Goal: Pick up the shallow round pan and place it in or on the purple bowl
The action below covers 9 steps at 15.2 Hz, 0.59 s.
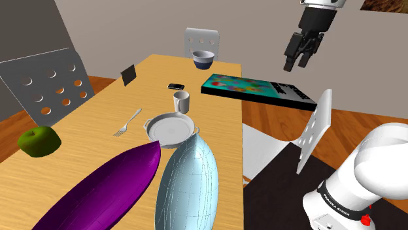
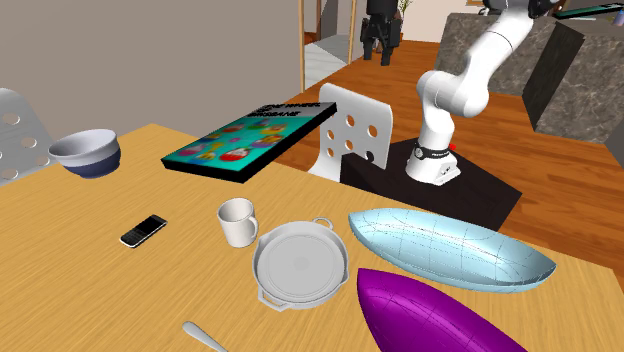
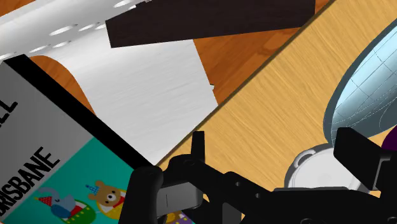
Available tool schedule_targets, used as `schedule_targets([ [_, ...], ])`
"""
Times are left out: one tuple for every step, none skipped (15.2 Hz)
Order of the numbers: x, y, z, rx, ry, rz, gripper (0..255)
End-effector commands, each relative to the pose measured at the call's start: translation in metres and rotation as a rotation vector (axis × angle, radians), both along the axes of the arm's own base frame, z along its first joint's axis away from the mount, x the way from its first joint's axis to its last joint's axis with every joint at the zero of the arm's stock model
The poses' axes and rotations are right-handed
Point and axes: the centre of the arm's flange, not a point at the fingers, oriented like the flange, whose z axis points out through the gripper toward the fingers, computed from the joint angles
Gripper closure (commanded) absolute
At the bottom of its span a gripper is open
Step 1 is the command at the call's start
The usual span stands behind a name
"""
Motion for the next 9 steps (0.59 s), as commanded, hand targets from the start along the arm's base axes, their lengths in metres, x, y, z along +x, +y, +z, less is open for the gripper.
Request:
schedule_targets([
  [0.000, 0.000, 0.000, 0.000, 0.000, 0.000, 0],
  [0.009, 0.004, -0.009, 0.003, 0.001, 0.000, 0],
  [0.018, 0.007, -0.018, 0.006, 0.001, -0.001, 0],
  [0.027, 0.011, -0.026, 0.009, 0.002, -0.001, 0],
  [0.036, 0.015, -0.035, 0.012, 0.002, -0.002, 0],
  [0.045, 0.019, -0.044, 0.015, 0.003, -0.002, 0],
  [0.054, 0.023, -0.053, 0.018, 0.003, -0.003, 0],
  [0.063, 0.026, -0.061, 0.021, 0.004, -0.003, 0],
  [0.072, 0.030, -0.070, 0.024, 0.004, -0.004, 0],
])
